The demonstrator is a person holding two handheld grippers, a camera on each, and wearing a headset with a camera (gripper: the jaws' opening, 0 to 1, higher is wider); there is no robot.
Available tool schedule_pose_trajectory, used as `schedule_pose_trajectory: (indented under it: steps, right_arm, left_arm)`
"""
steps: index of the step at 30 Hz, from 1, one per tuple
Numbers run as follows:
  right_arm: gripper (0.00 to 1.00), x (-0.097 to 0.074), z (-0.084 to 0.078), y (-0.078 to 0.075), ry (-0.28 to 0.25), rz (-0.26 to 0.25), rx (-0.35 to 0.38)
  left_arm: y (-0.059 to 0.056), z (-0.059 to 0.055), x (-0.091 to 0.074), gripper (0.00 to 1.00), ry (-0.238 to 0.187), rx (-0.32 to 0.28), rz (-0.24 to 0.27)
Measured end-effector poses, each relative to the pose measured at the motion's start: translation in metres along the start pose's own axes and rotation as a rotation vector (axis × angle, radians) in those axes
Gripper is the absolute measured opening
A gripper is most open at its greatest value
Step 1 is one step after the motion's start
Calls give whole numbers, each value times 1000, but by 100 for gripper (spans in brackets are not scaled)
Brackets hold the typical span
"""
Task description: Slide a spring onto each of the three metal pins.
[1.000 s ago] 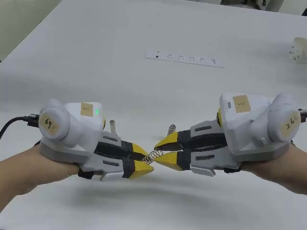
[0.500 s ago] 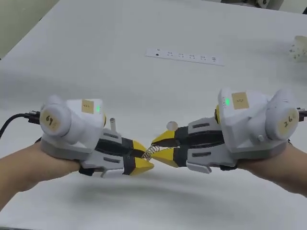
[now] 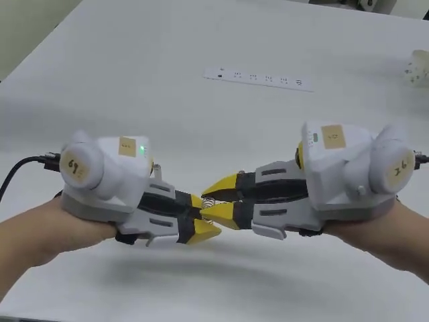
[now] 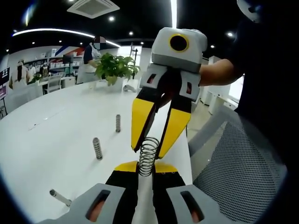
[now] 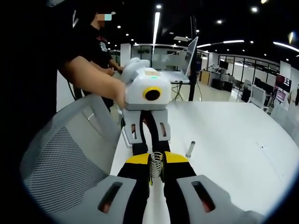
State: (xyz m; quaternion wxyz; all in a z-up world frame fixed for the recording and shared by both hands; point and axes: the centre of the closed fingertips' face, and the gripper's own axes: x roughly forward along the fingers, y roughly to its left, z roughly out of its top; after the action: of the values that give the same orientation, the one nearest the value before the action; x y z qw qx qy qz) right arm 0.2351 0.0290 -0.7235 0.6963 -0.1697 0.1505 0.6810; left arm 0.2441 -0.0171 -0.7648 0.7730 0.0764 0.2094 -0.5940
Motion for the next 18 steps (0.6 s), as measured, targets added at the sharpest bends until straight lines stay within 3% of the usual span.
schedule_pose_trajectory:
  steps: [18]
  right_arm:
    - [7, -3, 2, 0, 4, -5, -34]
  left_arm:
    - [1, 0, -4, 4, -26, -46, 8]
